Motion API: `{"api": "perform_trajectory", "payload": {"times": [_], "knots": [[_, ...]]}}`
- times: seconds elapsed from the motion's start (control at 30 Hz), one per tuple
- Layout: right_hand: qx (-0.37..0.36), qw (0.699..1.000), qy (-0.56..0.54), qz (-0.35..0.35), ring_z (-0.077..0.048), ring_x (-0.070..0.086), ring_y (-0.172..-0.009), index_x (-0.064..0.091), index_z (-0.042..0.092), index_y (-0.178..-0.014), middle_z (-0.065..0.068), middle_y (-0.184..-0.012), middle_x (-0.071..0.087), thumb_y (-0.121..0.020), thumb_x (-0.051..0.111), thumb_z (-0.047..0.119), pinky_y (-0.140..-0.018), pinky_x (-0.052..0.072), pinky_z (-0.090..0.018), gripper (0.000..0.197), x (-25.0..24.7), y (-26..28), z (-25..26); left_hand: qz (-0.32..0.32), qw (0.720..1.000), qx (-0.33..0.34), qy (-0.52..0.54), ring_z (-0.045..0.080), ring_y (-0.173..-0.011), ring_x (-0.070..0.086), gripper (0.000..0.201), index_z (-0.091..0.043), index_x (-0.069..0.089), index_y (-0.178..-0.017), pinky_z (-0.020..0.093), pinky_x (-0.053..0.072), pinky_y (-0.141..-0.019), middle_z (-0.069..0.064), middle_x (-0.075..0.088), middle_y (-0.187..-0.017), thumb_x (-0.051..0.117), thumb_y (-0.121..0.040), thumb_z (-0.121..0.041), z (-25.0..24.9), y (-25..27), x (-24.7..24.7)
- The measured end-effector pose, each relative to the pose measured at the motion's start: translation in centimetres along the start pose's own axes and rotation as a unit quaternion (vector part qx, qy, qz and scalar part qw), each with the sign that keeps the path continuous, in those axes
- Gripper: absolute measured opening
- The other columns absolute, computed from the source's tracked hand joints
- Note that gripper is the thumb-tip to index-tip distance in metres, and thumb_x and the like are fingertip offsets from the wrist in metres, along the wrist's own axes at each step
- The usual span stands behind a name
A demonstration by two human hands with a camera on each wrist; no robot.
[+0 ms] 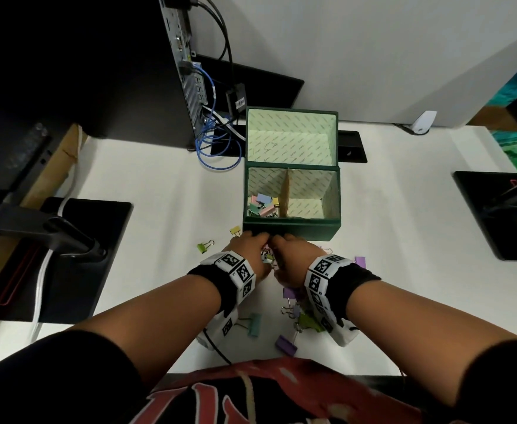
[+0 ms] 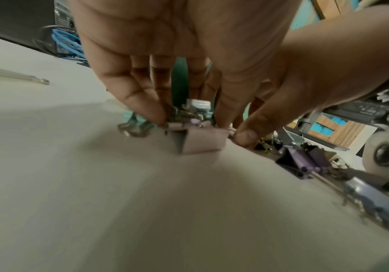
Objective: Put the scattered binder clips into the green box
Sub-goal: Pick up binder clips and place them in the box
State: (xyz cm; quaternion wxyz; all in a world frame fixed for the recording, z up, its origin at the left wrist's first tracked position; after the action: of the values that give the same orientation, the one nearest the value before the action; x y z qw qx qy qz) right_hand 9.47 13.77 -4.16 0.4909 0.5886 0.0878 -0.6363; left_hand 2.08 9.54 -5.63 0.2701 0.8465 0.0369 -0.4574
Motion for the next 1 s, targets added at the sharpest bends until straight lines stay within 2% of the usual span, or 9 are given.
{"api": "perform_trajectory", "payload": {"times": [0.13,0.2,0.27,0.4,0.57,0.7,0.8,0.9,1.0], "knots": [[-0.008,1.0,-0.002,0.004,-0.031,0.056,-0.11,0.04,0.024,-0.131,-0.01,-0.122,0.052,-0.077,0.061,0.013,-0.085,0.046,-0.031,0.059,0.0,0.1,0.1,-0.002,1.0,-0.003,0.016,0.032,-0.107,0.057,0.042,-0.019,0.051,-0.117,0.036,0.05,-0.091,0.013,0.054,-0.119,0.064,-0.078,-0.026,0.0,0.0,-0.3],[0.001,1.0,-0.002,0.002,-0.029,0.057,-0.105,0.047,0.023,-0.122,-0.008,-0.117,0.05,-0.075,0.062,0.013,-0.074,0.042,-0.027,0.05,0.1,0.0,-0.1,-0.012,0.999,-0.004,0.036,0.031,-0.098,0.059,0.033,-0.018,0.054,-0.108,0.035,0.051,-0.085,0.013,0.054,-0.114,0.064,-0.077,-0.023,0.4,0.1,-0.4],[0.005,1.0,-0.005,0.0,-0.029,0.057,-0.101,0.051,0.02,-0.113,-0.008,-0.114,0.048,-0.074,0.064,0.014,-0.071,0.038,-0.026,0.041,0.2,-0.1,-0.5,-0.02,0.999,0.001,0.035,0.03,-0.096,0.058,0.029,-0.017,0.056,-0.102,0.031,0.049,-0.083,0.012,0.053,-0.113,0.066,-0.075,-0.022,0.9,0.2,-0.3],[0.006,1.0,0.011,-0.002,-0.03,0.053,-0.104,0.051,0.019,-0.108,-0.009,-0.113,0.047,-0.075,0.064,0.017,-0.074,0.038,-0.027,0.036,0.3,-0.2,-1.0,-0.027,1.0,0.009,0.012,0.03,-0.095,0.057,0.023,-0.014,0.059,-0.098,0.029,0.045,-0.079,0.011,0.05,-0.112,0.064,-0.077,-0.021,1.5,0.5,-0.6],[-0.021,0.998,0.063,0.018,-0.032,0.049,-0.113,0.045,0.024,-0.124,-0.01,-0.122,0.046,-0.078,0.066,0.03,-0.088,0.047,-0.038,0.051,0.7,-0.3,-0.1,-0.011,0.999,0.036,-0.017,0.028,-0.093,0.057,0.021,-0.012,0.058,-0.093,0.028,0.042,-0.072,0.01,0.054,-0.104,0.066,-0.074,-0.016,1.0,0.5,-0.7],[-0.044,0.995,0.086,0.008,-0.033,0.052,-0.108,0.052,0.029,-0.121,-0.01,-0.113,0.049,-0.083,0.058,0.017,-0.079,0.046,-0.032,0.041,1.0,-0.8,0.9,-0.009,0.999,0.044,-0.016,0.021,-0.079,0.049,0.02,-0.012,0.056,-0.088,0.027,0.038,-0.068,0.005,0.051,-0.09,0.067,-0.072,-0.014,0.8,0.5,-0.9],[-0.053,0.994,0.093,0.005,-0.033,0.054,-0.101,0.056,0.024,-0.113,-0.011,-0.104,0.048,-0.082,0.056,0.012,-0.071,0.039,-0.027,0.034,1.0,-0.9,0.9,-0.032,0.998,0.041,0.029,0.022,-0.075,0.051,0.015,-0.015,0.053,-0.078,0.029,0.04,-0.065,0.004,0.052,-0.084,0.066,-0.07,-0.014,1.1,0.9,-1.4],[-0.059,0.994,0.086,0.014,-0.031,0.054,-0.095,0.055,0.019,-0.108,-0.007,-0.094,0.038,-0.081,0.056,0.01,-0.069,0.037,-0.026,0.029,0.8,-0.8,0.7,-0.045,0.993,0.028,0.102,0.026,-0.077,0.058,0.017,-0.011,0.056,-0.077,0.033,0.047,-0.067,0.007,0.061,-0.085,0.068,-0.066,-0.013,1.8,1.2,-2.2],[-0.061,0.994,0.087,0.024,-0.03,0.054,-0.095,0.055,0.014,-0.101,-0.007,-0.092,0.036,-0.079,0.057,0.011,-0.068,0.036,-0.027,0.022,0.8,-0.8,0.5,-0.045,0.986,-0.005,0.161,0.023,-0.069,0.056,0.018,-0.015,0.056,-0.074,0.033,0.051,-0.069,0.002,0.061,-0.078,0.071,-0.065,-0.014,3.0,1.4,-2.9]]}}
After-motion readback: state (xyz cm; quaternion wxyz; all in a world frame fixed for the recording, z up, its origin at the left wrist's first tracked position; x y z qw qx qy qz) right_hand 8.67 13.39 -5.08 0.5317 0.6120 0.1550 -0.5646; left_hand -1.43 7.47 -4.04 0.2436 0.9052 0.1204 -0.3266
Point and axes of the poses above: each hand's wrist, its own y-axis away from the middle knuckle, its own x-axis out of the palm, z = x × y, the point moved 8 cm from there along -y, towards the middle knuckle
